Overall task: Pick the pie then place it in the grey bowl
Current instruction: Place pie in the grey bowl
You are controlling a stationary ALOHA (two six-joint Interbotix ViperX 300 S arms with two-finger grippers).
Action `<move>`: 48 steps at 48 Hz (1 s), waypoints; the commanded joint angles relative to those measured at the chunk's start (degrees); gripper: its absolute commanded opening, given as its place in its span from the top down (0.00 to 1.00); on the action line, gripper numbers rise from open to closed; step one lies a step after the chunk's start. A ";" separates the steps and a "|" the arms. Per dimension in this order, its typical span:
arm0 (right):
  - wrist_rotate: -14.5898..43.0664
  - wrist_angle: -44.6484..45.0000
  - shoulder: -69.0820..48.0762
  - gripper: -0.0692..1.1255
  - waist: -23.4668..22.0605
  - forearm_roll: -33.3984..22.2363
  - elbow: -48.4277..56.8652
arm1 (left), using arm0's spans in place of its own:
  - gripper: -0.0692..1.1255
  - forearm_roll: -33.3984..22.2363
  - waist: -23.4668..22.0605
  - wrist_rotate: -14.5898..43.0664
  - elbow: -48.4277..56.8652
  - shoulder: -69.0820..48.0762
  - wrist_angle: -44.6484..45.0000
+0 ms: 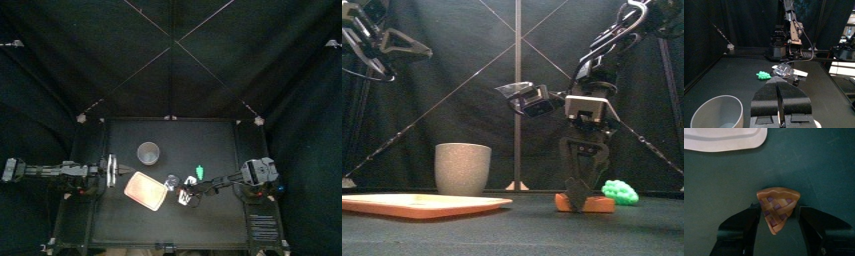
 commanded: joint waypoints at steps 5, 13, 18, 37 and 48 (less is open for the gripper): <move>0.18 -0.44 -1.85 0.43 -0.44 -2.11 -0.88 | 0.94 0.00 0.09 -0.09 -0.88 0.26 -0.53; 0.79 -2.72 -4.31 0.45 -0.62 -8.35 -2.37 | 0.94 0.00 0.18 -0.09 -0.88 0.26 -0.53; 1.05 -6.15 -6.06 0.45 -2.46 -12.13 -3.87 | 0.94 0.00 0.18 -0.09 -0.88 0.26 -0.62; 1.05 -30.76 -4.39 0.45 -17.93 -22.24 -11.51 | 0.94 0.00 0.18 -0.09 -0.53 0.26 -0.79; 0.62 -36.04 0.97 0.45 -23.91 -22.24 -16.26 | 0.94 0.09 0.18 0.09 -0.44 0.26 -0.79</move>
